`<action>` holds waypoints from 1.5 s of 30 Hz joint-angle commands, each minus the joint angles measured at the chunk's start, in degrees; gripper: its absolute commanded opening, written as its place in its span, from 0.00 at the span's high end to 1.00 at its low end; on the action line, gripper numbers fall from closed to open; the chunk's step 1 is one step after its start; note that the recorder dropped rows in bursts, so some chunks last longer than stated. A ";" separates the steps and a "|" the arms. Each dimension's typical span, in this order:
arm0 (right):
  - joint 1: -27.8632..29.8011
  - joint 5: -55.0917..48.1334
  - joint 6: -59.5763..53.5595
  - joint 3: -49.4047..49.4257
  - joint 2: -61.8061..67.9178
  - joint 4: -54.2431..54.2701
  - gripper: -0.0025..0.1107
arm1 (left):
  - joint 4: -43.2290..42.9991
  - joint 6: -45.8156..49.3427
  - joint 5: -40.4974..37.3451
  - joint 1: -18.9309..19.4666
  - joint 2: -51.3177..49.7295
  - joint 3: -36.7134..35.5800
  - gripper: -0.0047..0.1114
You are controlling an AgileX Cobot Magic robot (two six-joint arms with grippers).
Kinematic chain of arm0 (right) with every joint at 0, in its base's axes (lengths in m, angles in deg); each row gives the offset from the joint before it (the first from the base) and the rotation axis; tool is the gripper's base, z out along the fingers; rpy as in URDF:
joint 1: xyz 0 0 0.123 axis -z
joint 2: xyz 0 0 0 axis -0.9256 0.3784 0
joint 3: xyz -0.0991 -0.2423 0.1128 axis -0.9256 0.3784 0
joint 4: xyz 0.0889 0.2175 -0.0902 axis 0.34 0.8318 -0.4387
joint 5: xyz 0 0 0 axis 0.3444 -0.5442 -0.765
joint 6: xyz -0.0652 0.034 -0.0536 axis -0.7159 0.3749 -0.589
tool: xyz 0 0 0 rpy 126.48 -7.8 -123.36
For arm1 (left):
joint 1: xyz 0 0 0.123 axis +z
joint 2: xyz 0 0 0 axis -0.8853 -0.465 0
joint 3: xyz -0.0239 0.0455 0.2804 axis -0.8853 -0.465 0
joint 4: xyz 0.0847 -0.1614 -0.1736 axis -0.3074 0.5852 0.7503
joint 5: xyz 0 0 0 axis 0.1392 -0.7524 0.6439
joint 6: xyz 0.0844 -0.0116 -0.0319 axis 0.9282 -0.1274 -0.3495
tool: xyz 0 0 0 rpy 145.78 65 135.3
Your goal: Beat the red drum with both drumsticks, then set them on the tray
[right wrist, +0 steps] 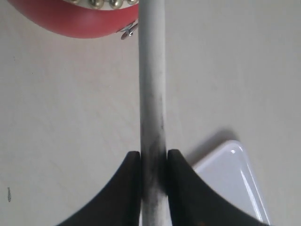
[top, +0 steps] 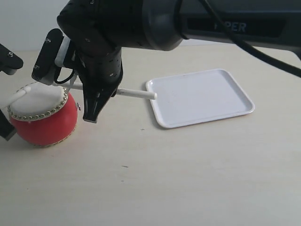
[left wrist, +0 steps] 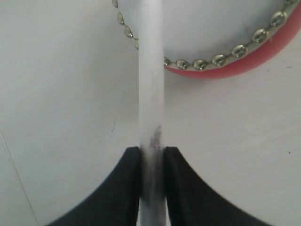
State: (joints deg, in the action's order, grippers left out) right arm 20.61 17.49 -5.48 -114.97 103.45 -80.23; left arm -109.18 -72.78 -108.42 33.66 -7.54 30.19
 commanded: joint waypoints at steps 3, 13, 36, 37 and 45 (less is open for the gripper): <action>-0.18 2.24 -0.21 -0.38 -0.23 -0.54 0.98 | -0.04 -1.09 1.14 0.04 1.90 1.41 0.96; -0.18 1.44 -1.33 -0.38 3.10 3.34 0.98 | -0.50 -0.67 2.30 0.04 9.14 1.80 0.96; -0.18 1.87 4.76 -0.47 -9.49 2.24 0.98 | 4.60 5.27 0.11 0.04 -3.12 1.24 0.96; -0.18 1.14 4.65 -0.47 -8.66 2.24 0.98 | 4.60 4.83 0.11 0.04 -2.29 2.14 0.96; -0.18 -1.28 4.77 -0.47 0.87 2.35 0.98 | 4.45 3.83 -0.17 0.04 6.22 6.92 0.96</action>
State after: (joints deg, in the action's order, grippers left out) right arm 20.49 16.34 -0.88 -115.28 101.93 -77.68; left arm -104.63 -68.18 -107.99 33.66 -4.14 35.93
